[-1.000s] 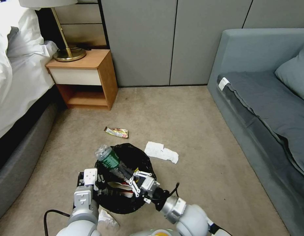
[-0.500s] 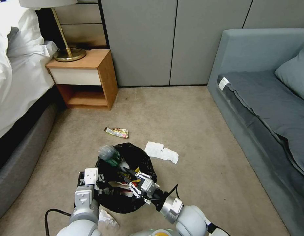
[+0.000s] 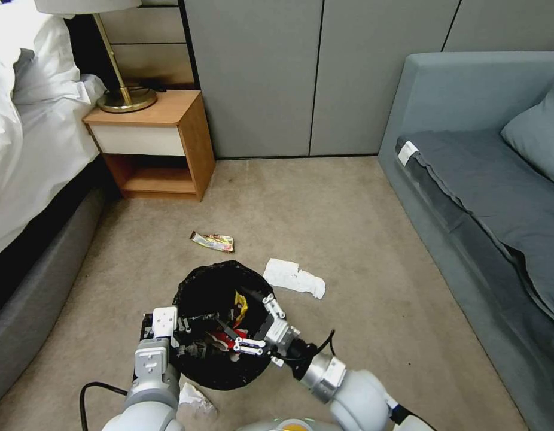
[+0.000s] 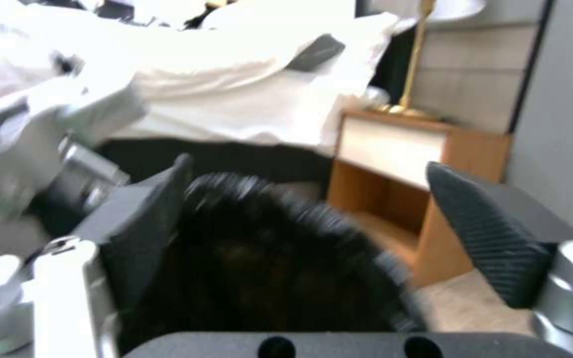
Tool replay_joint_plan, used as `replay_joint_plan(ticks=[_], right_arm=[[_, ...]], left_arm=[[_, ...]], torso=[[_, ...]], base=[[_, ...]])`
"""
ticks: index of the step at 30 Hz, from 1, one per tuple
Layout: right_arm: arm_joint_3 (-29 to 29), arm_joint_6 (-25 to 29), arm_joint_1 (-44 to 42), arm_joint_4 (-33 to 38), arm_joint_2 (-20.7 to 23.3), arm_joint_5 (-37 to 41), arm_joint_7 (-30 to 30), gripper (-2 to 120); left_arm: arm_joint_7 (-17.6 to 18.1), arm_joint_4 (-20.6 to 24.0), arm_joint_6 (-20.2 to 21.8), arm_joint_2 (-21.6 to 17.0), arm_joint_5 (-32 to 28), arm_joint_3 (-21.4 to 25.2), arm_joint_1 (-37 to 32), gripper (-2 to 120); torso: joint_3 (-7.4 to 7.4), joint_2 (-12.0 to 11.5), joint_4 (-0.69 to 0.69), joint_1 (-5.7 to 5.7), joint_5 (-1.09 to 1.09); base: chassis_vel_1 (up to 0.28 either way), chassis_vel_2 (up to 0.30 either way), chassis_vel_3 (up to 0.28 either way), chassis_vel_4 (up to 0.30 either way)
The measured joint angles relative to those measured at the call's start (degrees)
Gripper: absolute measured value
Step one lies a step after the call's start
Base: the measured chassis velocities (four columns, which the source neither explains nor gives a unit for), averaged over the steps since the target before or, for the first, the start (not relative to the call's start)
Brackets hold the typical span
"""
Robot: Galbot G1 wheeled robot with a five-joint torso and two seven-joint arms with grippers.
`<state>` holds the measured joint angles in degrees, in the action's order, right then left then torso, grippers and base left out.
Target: Pick up the trash bin, then pick up the garbage from the floor and place it into the trash bin.
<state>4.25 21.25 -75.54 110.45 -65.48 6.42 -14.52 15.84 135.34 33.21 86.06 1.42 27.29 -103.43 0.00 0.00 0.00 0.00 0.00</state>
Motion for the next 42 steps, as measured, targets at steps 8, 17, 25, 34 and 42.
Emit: replay_joint_plan(ticks=[8, 17, 25, 34, 42], right_arm=[[-12.0, -0.1, -6.4, 13.3, -1.2, 0.7, 2.1, 100], [-22.0, 1.1, -18.7, 18.7, -6.3, -2.6, 10.6, 100], [-22.8, 3.2, -22.1, 15.1, -8.6, -5.0, 15.5, 100], [-20.4, 6.9, -23.5, 10.4, -12.1, -5.7, 18.0, 100], [-19.9, 7.1, -23.5, 9.2, -13.1, -6.7, 18.3, 100]], left_arm=[[0.0, -0.5, 0.1, -0.3, -0.5, 0.6, 0.4, 1], [0.0, -1.3, 0.2, -0.6, -1.4, 1.4, 1.4, 1], [0.0, -1.6, 0.4, -0.5, -1.6, 1.5, 2.1, 1], [0.0, -1.5, 0.5, -0.5, -1.6, 1.6, 1.7, 1], [0.0, -1.4, 0.4, -0.4, -1.5, 1.3, 1.6, 1]], torso=[[0.00, 0.0, 0.00, 0.00, 0.00], [0.00, 0.0, -0.01, 0.00, -0.01], [0.00, 0.0, 0.00, 0.01, 0.00], [0.00, 0.0, 0.00, 0.00, 0.00], [0.00, 0.0, 0.00, 0.00, 0.00]], base=[[0.000, 0.000, 0.000, 0.000], [0.000, 0.000, 0.000, 0.000], [0.000, 0.000, 0.000, 0.000], [0.000, 0.000, 0.000, 0.000], [0.000, 0.000, 0.000, 0.000]])
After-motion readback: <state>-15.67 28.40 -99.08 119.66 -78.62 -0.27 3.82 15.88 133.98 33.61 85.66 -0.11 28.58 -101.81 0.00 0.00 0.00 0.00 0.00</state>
